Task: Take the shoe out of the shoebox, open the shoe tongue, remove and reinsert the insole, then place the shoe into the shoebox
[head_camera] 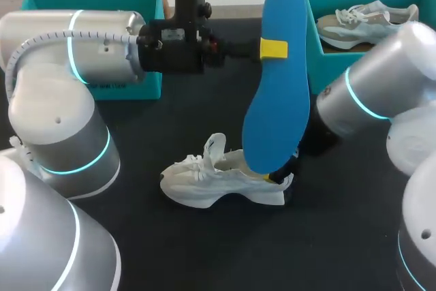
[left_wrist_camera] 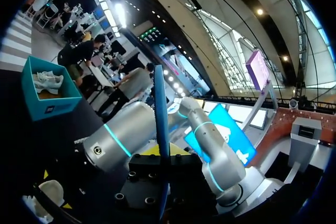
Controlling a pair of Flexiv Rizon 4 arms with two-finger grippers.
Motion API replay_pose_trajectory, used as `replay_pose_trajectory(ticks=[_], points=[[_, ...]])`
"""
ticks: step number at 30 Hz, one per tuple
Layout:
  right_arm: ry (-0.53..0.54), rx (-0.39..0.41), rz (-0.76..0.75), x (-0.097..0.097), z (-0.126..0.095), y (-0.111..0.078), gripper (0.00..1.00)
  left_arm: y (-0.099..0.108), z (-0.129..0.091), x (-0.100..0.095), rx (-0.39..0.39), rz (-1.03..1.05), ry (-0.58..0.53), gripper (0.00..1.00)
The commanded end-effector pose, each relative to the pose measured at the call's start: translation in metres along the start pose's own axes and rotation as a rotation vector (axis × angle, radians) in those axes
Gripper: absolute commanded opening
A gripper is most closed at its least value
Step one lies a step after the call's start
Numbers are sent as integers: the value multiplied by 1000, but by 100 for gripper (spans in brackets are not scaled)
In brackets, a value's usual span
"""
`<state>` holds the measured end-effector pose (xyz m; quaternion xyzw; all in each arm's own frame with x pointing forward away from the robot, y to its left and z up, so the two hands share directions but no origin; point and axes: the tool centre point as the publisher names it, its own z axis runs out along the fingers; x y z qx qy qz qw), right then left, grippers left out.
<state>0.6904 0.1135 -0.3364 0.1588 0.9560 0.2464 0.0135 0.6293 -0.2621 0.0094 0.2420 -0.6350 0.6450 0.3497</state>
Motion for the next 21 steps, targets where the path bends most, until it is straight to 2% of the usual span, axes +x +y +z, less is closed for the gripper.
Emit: replay_pose_trajectory(ticks=[1, 8, 21], points=[[-12, 224, 7, 5, -3, 1, 100, 1, 0, 0, 3, 1, 1, 0], [-25, 241, -1, 9, -7, 3, 100, 1, 0, 0, 3, 1, 1, 0], [-37, 223, -66, 6, -6, 4, 100, 1, 0, 0, 3, 1, 1, 0]])
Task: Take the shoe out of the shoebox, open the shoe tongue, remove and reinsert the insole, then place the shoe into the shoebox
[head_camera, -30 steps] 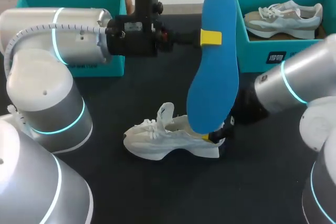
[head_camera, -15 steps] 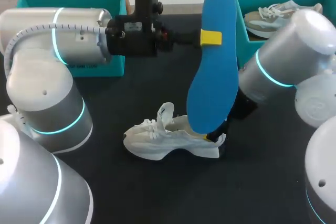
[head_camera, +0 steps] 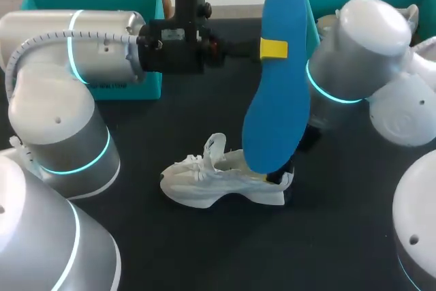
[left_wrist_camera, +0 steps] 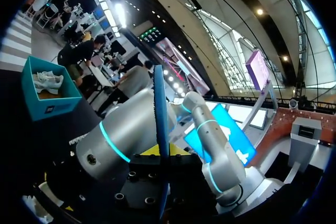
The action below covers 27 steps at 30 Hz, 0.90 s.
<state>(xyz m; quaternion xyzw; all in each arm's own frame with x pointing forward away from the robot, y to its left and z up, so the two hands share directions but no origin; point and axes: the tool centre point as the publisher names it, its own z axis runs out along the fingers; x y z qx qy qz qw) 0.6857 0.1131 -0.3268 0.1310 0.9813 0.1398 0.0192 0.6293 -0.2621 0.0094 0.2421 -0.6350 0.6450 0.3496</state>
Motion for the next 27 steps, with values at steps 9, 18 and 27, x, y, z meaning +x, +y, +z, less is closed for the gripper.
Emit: replay_pose_trajectory(ticks=[9, 18, 27], points=[[-6, 9, 2, 1, 3, 2, 100, 1, 0, 0, 3, 0, 1, 0], [-9, 0, -39, -18, 6, 30, 100, 1, 0, 0, 3, 0, 1, 0], [50, -8, -101, -36, 57, 41, 100, 1, 0, 0, 3, 0, 1, 0]])
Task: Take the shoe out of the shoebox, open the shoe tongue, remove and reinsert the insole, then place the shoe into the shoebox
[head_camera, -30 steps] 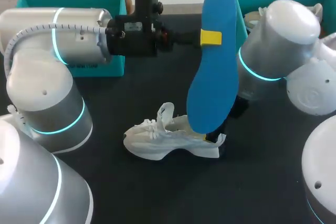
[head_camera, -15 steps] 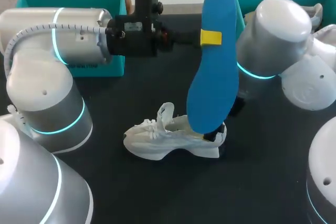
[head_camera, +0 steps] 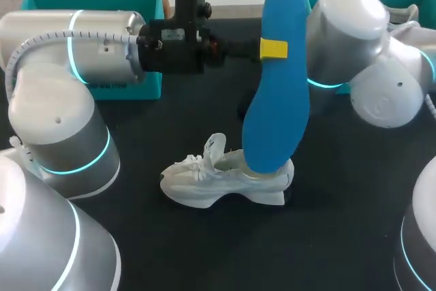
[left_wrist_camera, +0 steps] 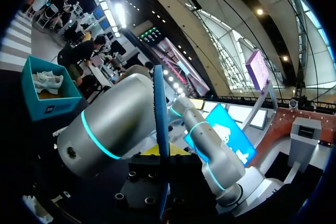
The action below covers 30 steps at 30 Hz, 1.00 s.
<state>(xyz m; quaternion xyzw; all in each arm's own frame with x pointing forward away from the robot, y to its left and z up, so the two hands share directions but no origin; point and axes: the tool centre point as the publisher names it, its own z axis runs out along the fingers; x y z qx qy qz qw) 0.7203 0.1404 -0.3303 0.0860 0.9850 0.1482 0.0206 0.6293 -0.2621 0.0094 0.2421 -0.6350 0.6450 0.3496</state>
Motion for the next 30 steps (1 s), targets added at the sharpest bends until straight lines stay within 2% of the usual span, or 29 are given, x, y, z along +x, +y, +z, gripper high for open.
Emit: replay_pose_trajectory(ticks=[1, 3, 4, 6, 9, 13, 17, 25, 30], points=[[38, 10, -13, -12, 49, 6, 100, 1, 0, 0, 3, 0, 1, 0], [51, 7, -29, -13, 57, 6, 100, 1, 0, 0, 3, 0, 1, 0], [55, 10, -33, -14, 61, 6, 91, 1, 0, 0, 3, 0, 1, 0], [66, 16, -37, -14, 67, 5, 62, 1, 0, 0, 3, 0, 1, 0], [73, 21, -39, -14, 75, 1, 50, 1, 0, 0, 3, 0, 1, 0], [88, 26, -34, -13, 79, -3, 42, 1, 0, 0, 3, 0, 1, 0], [97, 46, -27, -12, 79, -6, 1, 1, 0, 0, 3, 0, 1, 0], [125, 44, 65, -6, 67, -8, 0, 1, 0, 0, 3, 0, 1, 0], [108, -11, 338, 7, 53, -16, 0, 1, 0, 0, 3, 0, 1, 0]])
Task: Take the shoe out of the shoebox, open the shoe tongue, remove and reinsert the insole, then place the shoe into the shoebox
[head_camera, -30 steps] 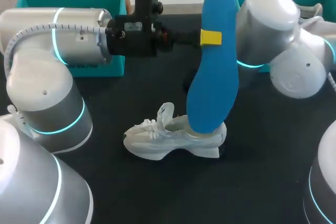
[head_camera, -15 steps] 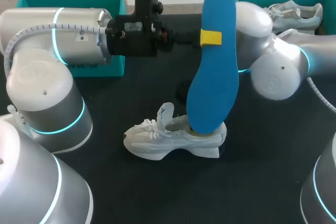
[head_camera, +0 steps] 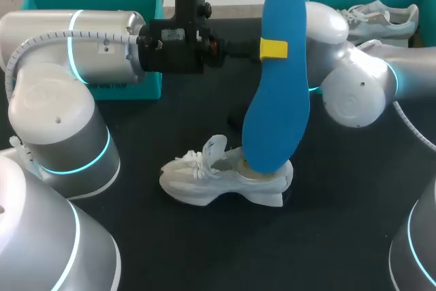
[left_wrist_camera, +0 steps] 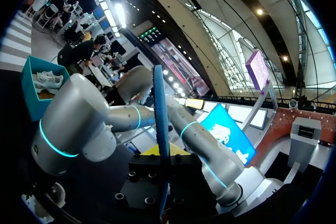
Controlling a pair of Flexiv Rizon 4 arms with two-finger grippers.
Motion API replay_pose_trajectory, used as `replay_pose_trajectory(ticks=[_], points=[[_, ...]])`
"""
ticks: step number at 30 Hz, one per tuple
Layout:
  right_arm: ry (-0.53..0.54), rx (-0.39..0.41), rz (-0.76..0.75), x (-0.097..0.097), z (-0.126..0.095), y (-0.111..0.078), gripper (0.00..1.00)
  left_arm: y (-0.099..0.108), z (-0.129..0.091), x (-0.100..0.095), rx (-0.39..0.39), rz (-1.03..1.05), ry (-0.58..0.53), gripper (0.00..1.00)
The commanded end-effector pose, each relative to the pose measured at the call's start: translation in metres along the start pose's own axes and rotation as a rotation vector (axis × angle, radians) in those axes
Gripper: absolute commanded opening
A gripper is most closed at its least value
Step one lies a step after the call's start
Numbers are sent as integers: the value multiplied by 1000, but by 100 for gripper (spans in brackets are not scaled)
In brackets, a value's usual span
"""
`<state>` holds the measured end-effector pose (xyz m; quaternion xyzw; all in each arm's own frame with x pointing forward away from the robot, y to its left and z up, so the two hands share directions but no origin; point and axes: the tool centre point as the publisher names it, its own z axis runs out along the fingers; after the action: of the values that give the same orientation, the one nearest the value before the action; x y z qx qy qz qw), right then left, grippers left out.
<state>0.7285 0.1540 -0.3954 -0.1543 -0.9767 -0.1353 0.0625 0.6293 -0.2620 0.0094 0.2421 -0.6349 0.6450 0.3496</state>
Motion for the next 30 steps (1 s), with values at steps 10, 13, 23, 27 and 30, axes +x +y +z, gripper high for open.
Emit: replay_pose_trajectory(ticks=[10, 13, 23, 27, 30], points=[[-73, -329, 698, 41, -19, -18, 0, 1, 0, 0, 3, 0, 1, 0], [-70, -342, 705, 42, -19, -14, 0, 1, 0, 0, 3, 0, 1, 0], [-70, -342, 705, 42, -19, -14, 0, 1, 0, 0, 3, 0, 1, 0], [-96, -341, 822, 41, -18, -10, 0, 1, 0, 0, 3, 0, 1, 0], [-152, -351, 904, 37, -18, -6, 0, 1, 0, 0, 3, 0, 1, 0]])
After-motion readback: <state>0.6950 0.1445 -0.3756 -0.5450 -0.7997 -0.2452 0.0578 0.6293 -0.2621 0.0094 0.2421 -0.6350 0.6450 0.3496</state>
